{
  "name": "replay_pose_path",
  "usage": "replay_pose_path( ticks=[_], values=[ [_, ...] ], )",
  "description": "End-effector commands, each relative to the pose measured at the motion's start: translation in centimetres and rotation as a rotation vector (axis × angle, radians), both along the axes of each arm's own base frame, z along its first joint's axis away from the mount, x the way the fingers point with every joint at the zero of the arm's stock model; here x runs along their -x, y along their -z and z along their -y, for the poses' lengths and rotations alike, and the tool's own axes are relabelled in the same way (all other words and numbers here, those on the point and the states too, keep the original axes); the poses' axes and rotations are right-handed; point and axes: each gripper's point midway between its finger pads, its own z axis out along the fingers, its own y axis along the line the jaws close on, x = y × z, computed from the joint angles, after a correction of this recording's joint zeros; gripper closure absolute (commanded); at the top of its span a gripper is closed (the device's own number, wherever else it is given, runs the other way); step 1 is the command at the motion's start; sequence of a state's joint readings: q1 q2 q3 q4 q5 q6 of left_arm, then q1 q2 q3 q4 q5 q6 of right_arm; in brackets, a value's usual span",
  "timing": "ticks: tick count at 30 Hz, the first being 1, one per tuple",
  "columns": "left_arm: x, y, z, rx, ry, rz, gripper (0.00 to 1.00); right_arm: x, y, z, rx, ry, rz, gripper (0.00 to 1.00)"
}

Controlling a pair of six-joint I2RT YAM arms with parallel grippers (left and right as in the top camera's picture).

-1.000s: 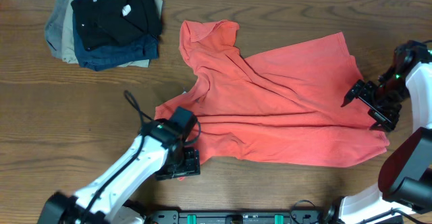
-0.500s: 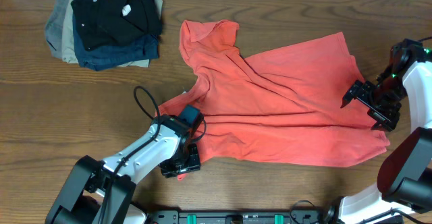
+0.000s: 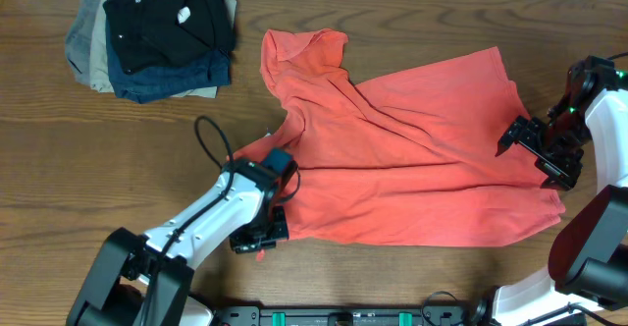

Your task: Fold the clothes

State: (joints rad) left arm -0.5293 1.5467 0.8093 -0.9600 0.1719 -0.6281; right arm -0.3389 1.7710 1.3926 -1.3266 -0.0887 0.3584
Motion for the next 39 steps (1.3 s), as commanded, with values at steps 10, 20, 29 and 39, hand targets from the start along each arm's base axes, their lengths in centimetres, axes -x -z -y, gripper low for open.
replay_pose_path(
  ticks=[10, 20, 29, 39],
  values=[
    [-8.7, -1.5, 1.1, 0.033, 0.072, 0.328, 0.94, 0.0, -0.1, 0.1, 0.015, -0.015, 0.005, 0.02],
    [-14.1, -2.6, -0.4, -0.081, 0.046, 0.572, 0.02, 1.3, 2.1, -0.4, 0.001, -0.016, -0.034, 0.02],
    [-11.6, -2.9, -1.7, -0.122, 0.091, 0.481, 0.02, 2.3, 3.9, -0.8, -0.010, -0.014, -0.054, 0.02],
    [-9.3, -1.1, -2.0, -0.104, 0.175, 0.398, 0.07, 2.4, 3.9, -1.0, -0.017, -0.003, -0.056, 0.02]
  ],
)
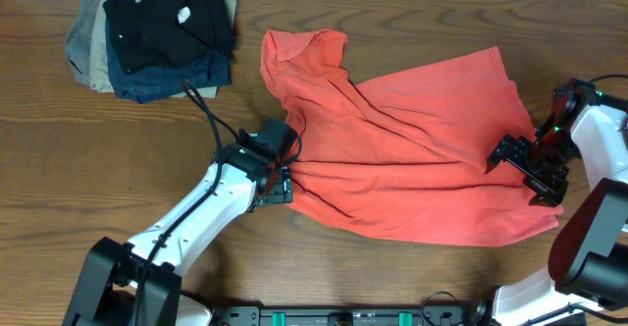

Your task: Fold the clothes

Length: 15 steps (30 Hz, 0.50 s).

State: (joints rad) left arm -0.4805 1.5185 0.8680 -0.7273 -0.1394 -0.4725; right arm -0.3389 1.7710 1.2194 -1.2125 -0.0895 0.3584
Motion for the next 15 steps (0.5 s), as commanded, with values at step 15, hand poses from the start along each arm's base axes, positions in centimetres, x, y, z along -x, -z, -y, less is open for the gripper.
replay_pose_path(
  ticks=[15],
  values=[
    [-0.4, 1.8, 1.5, 0.067, 0.190, 0.031, 0.20, 0.1, -0.1, -0.2, 0.004, -0.004, 0.000, 0.02]
  ],
)
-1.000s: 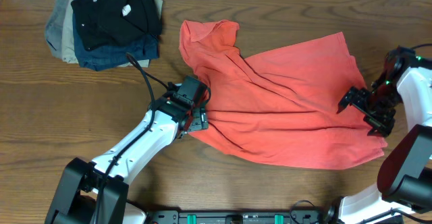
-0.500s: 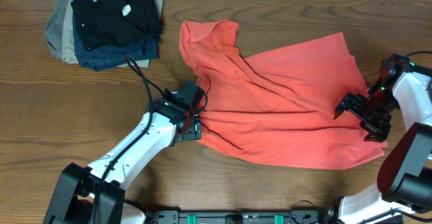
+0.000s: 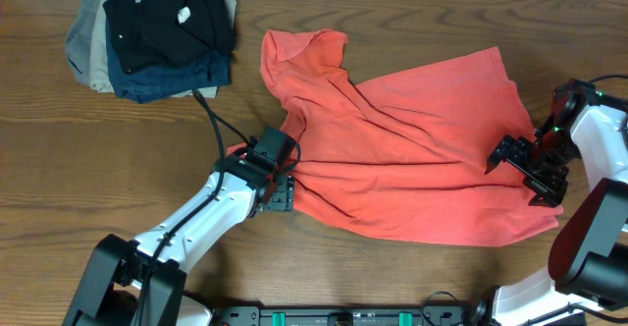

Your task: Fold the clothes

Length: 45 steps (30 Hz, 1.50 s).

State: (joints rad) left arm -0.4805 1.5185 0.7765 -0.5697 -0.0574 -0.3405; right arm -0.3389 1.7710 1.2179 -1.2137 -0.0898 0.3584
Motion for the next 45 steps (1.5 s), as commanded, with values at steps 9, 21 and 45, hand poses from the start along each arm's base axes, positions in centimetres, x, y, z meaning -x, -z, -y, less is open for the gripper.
replay_pose_path(
  ticks=[9, 21, 45],
  values=[
    [-2.0, -0.8, -0.9, -0.073, 0.060, 0.097, 0.37, 0.0, -0.1, -0.1, 0.006, -0.005, 0.005, 0.01],
    [-2.4, -1.9, -0.6, -0.058, 0.058, 0.127, 0.73, 0.0, -0.1, -0.1, 0.005, -0.005, 0.001, 0.01],
    [2.9, -7.1, -0.7, 0.105, -0.021, 0.079, 0.94, 2.2, -4.2, -0.1, 0.065, 0.042, 0.030, 0.01]
  ],
)
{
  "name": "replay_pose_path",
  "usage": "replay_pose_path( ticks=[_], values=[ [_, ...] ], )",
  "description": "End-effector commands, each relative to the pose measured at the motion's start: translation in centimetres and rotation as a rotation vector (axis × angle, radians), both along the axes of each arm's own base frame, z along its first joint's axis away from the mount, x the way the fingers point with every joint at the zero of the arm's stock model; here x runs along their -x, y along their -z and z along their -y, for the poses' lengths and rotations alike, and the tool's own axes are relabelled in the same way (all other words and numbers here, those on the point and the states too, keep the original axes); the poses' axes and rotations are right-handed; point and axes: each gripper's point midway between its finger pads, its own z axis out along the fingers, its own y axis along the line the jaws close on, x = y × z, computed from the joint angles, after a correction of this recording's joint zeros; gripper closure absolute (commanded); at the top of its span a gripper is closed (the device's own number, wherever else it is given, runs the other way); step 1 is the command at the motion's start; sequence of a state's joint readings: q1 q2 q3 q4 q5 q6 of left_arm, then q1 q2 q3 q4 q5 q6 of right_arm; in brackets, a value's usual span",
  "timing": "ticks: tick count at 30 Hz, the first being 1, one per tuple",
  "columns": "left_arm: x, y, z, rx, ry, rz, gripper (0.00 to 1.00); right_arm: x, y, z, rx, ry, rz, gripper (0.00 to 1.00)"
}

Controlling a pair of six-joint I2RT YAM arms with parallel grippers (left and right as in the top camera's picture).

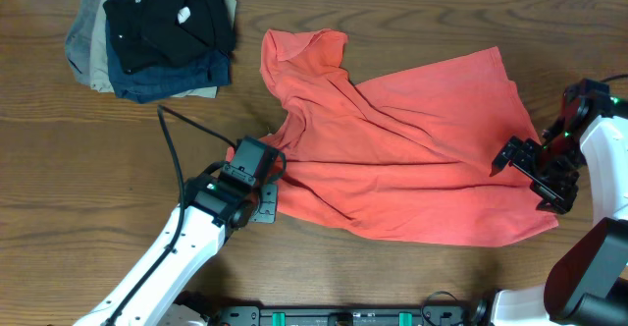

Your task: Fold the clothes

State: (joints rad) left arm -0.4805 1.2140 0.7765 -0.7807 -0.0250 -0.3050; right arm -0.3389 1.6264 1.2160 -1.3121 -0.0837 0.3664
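Observation:
An orange-red shirt (412, 169) lies crumpled across the middle of the table, collar toward the back and its lower left part drawn in. My left gripper (263, 206) sits low on the wood just left of the shirt's left edge. It looks open, with no cloth in it. My right gripper (505, 159) is over the shirt's right edge, and its fingers are too dark to tell apart against the cloth.
A pile of folded dark clothes (157, 31) rests at the back left corner. The left arm's black cable (177, 154) loops over the wood beside the arm. The right arm's white base (603, 189) stands at the table's right edge.
My left gripper has moved back down and to the left, off the shirt's left edge, and the cloth stayed where it was. The right gripper has shifted slightly to the right.
At first the left gripper was at the shirt's lower left corner and the right gripper was at the right hem. Then the left gripper was higher, with that corner drawn inward, and the right gripper was lower on the hem. Now the left gripper lies clear of the cloth.

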Motion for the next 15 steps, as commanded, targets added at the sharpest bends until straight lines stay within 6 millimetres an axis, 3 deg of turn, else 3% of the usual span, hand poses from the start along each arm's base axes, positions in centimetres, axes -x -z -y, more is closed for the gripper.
replay_pose_path(
  ticks=[1, 7, 15],
  values=[
    [0.3, -1.5, 0.2, 0.052, -0.079, 0.006, 0.94, 0.6, -0.4, 0.7, 0.058, 0.056, -0.018, 0.01],
    [0.9, -5.1, 0.8, 0.152, -0.090, 0.066, 0.94, 1.5, -1.4, 1.5, 0.135, 0.151, -0.032, 0.01],
    [2.8, -10.1, 1.3, 0.333, -0.111, 0.186, 0.94, 2.3, -4.5, 2.6, 0.246, 0.192, 0.072, 0.01]
  ],
)
